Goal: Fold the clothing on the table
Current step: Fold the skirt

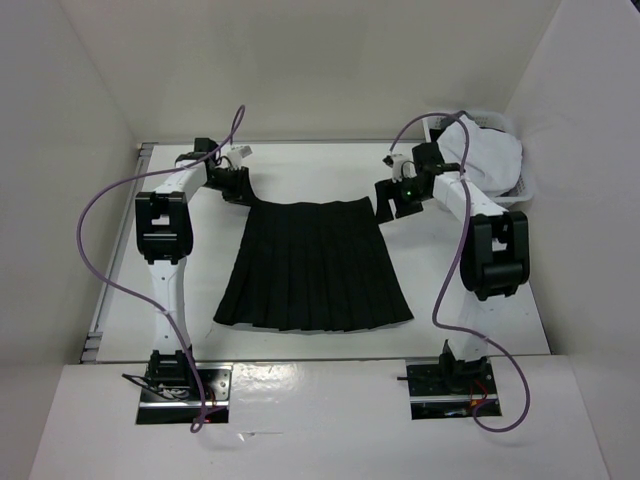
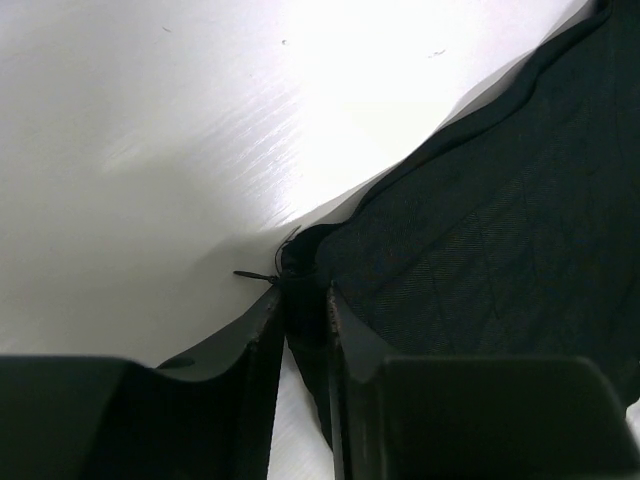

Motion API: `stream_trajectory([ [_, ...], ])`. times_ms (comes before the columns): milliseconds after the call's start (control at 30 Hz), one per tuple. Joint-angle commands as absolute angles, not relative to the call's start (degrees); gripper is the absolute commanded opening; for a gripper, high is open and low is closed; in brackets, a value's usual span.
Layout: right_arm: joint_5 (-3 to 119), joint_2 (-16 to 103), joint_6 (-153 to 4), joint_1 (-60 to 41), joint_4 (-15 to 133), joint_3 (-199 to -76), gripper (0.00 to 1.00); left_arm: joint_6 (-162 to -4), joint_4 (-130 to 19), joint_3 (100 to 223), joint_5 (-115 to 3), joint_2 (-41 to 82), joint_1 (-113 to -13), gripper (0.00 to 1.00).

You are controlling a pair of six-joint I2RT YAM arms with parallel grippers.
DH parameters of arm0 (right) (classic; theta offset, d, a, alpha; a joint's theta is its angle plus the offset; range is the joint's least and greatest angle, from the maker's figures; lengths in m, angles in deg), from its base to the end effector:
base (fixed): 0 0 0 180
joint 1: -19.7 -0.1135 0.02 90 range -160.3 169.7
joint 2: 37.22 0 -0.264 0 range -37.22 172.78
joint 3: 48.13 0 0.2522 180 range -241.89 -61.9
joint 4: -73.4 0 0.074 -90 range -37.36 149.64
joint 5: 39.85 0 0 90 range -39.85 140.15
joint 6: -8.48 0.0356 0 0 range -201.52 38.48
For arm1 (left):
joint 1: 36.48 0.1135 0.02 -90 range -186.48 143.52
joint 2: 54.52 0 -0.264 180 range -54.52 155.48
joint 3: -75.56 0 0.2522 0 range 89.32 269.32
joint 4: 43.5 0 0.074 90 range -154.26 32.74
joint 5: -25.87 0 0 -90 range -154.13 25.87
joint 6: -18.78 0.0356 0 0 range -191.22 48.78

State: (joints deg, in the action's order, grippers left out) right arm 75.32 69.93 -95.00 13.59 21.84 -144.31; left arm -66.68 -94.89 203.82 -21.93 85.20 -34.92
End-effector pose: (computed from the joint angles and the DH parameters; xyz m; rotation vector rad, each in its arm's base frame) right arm 0.3906 0.0570 0.2235 -0.5795 2.5264 0.5360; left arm 0.5148 -0.0099 0.1448 0.2961 2.4787 -0.9258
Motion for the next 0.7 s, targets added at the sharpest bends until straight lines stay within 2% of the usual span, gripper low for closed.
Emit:
stream_trajectory([
  [0,79.93,72.90,-95.85,13.90,21.76,-148.11,0.79,-64.54,-95.49,204.46,-20.80,86.11,-35.07,0.28],
  [433,88.64,89.95,-96.38,13.90,19.56,-162.35,0.77,-62.25,-94.96,196.81,-22.99,81.10,-35.07,0.19],
  [667,89.17,96.01,-96.38,14.43,20.09,-167.71,0.77,-62.25,-94.96,195.41,-24.05,79.96,-35.07,0.19],
])
